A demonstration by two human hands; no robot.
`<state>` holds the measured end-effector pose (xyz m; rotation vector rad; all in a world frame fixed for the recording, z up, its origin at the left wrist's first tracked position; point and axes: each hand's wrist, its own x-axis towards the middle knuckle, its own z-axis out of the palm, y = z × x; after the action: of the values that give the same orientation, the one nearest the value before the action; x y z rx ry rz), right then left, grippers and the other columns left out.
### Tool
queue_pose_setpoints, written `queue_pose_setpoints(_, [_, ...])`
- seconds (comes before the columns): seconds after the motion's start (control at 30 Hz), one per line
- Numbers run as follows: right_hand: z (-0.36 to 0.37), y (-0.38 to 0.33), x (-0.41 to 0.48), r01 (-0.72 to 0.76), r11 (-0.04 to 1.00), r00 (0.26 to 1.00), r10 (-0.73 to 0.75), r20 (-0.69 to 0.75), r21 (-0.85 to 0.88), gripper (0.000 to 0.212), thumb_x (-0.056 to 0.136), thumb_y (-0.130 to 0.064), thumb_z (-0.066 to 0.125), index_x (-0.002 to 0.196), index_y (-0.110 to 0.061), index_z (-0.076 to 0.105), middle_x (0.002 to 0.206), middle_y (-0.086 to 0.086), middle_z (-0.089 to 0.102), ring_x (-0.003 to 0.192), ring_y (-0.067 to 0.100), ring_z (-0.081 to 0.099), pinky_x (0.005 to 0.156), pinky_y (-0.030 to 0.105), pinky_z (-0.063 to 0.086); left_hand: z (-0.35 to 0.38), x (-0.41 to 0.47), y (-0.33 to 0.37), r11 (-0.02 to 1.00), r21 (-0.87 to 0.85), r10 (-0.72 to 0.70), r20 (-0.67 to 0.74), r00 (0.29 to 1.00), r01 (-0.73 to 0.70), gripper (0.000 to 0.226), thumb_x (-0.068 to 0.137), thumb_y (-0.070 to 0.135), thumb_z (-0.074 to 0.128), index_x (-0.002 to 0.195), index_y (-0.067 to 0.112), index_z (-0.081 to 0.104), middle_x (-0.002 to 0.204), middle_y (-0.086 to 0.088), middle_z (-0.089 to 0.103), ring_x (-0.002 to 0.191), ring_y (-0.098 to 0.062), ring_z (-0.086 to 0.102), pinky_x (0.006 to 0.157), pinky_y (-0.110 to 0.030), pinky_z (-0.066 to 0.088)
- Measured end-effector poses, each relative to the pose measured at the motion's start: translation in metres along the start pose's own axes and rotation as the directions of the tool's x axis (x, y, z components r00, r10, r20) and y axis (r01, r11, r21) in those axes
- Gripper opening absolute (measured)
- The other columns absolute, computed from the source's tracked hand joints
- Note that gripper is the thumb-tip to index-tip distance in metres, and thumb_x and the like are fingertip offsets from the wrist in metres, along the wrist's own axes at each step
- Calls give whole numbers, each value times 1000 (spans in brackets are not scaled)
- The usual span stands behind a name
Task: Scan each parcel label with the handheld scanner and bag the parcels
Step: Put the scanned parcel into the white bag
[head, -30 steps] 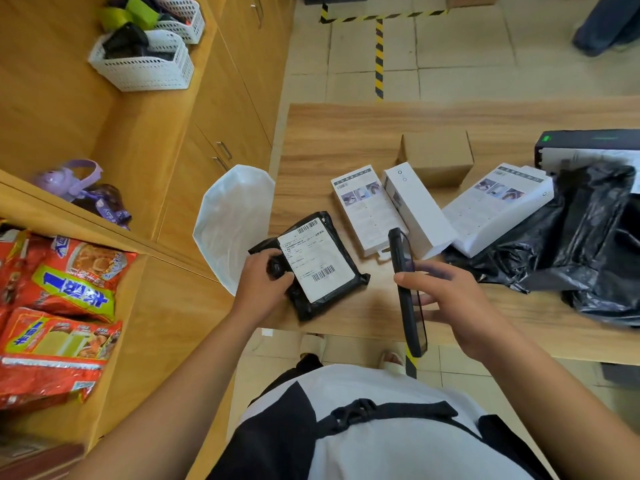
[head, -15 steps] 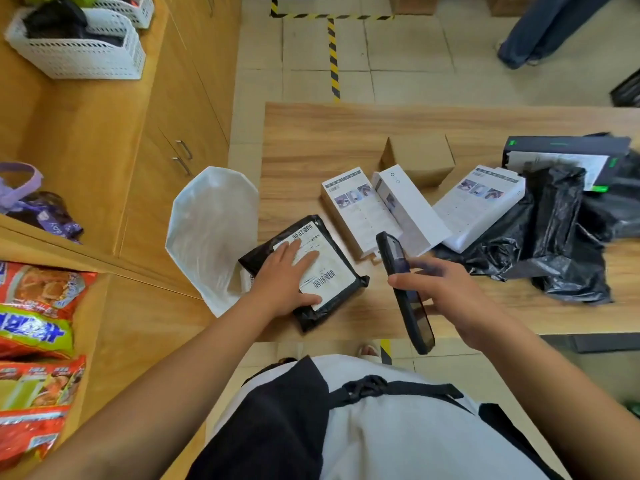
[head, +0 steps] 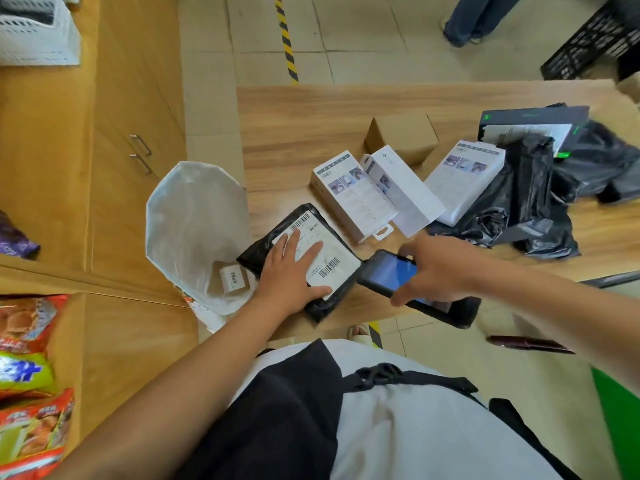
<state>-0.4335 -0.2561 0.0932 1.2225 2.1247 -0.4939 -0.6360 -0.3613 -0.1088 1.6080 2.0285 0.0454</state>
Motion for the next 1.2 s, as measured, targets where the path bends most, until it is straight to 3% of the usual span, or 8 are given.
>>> queue_pose_setpoints(0.07, [3, -8, 1, 6, 993, 999, -1, 45, -120, 59, 66, -65, 80, 96, -18, 62, 67, -6, 61, 66, 14, 61, 51, 29, 42, -1, 0, 1, 1000, -4, 11, 11, 1000, -11, 95, 77, 77, 55, 152, 51, 4, 165, -3, -15, 150, -27, -16, 120, -44, -3])
queue_pose_setpoints(0.2, [12, -18, 5, 5, 965, 999, 6, 44, -260, 54, 67, -68, 76, 75, -24, 47, 82, -3, 58, 66, 15, 52, 49, 29, 33, -2, 1, 2, 1000, -1, 22, 29, 999, -22, 92, 79, 76, 54, 152, 51, 4, 164, -4, -18, 149, -29, -17, 120, -45, -4])
queue_pose_setpoints(0.6, [24, -18, 5, -28, 970, 999, 33, 17, -242, 56, 58, -73, 71, 72, -26, 45, 83, -3, 59, 65, 15, 54, 50, 28, 34, -3, 0, -2, 998, 28, 55, 44, 998, -56, 93, 80, 76, 53, 152, 50, 0, 164, -3, -20, 149, -29, -20, 120, -45, -6])
queue_pose_setpoints(1.2, [12, -13, -5, -67, 974, 996, 78, 46, -217, 52, 64, -65, 76, 73, -22, 48, 72, -3, 57, 60, 16, 52, 51, 28, 32, -11, 2, -1, 999, 13, 43, 77, 996, -44, 97, 76, 71, 65, 151, 51, 6, 165, -2, -15, 150, -28, -17, 120, -46, -5])
